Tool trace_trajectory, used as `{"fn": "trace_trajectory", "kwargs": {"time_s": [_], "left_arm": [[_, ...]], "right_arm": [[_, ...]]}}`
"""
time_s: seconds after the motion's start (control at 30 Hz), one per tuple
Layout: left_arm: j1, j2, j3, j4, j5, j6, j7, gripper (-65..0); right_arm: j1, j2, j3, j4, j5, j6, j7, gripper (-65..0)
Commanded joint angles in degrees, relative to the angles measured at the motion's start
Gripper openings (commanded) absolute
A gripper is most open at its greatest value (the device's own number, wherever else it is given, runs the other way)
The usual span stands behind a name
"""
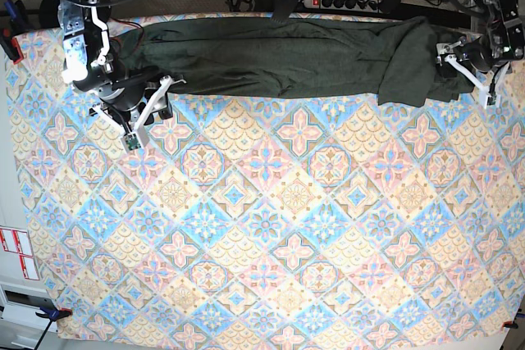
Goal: Fold the T-shirt properly
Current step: 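Grasp the band's end with the left gripper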
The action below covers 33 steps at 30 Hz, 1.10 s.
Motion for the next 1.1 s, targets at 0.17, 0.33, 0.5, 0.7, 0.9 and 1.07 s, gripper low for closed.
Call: {"fn": "trace_trajectory", "kwargs": {"time_s": [0.17, 0.33, 0.5, 0.7, 0.9, 1.07], "left_arm": [[-1.98, -0.97, 5.50, -1.63, -0.37, -0.23, -0.68, -4.1], [-1.98, 0.79, 10.60, -1.63, -0.55, -0.23, -0.68, -4.2], [-1.63, 2.02, 15.79, -1.63, -1.16, -0.23, -0.59, -8.7], [-1.90, 3.86, 16.58, -1.55, -1.16, -0.23, -0.59, -44.7], [-1.98, 3.77, 16.49, -0.23, -2.13, -4.54, -1.73, -51.9], [-1.37, 3.95, 12.71, 3.99, -4.33, -4.54, -1.73, -64.5]], "right_arm": [[0.58, 0.63, 0.28, 0.92, 0.23, -0.01, 0.97, -42.6], [0.58, 0.63, 0.28, 0.92, 0.23, -0.01, 0.97, -42.6], [0.58, 0.63, 0.28, 0.92, 0.23, -0.01, 0.97, -42.6], [0.58, 0.63, 0.28, 0.92, 0.23, -0.01, 0.97, -42.6], [0.58, 0.63, 0.36, 0.92, 0.23, -0.01, 0.97, -42.6], [0.58, 0.63, 0.36, 0.92, 0.23, -0.01, 0.97, -42.6]]}}
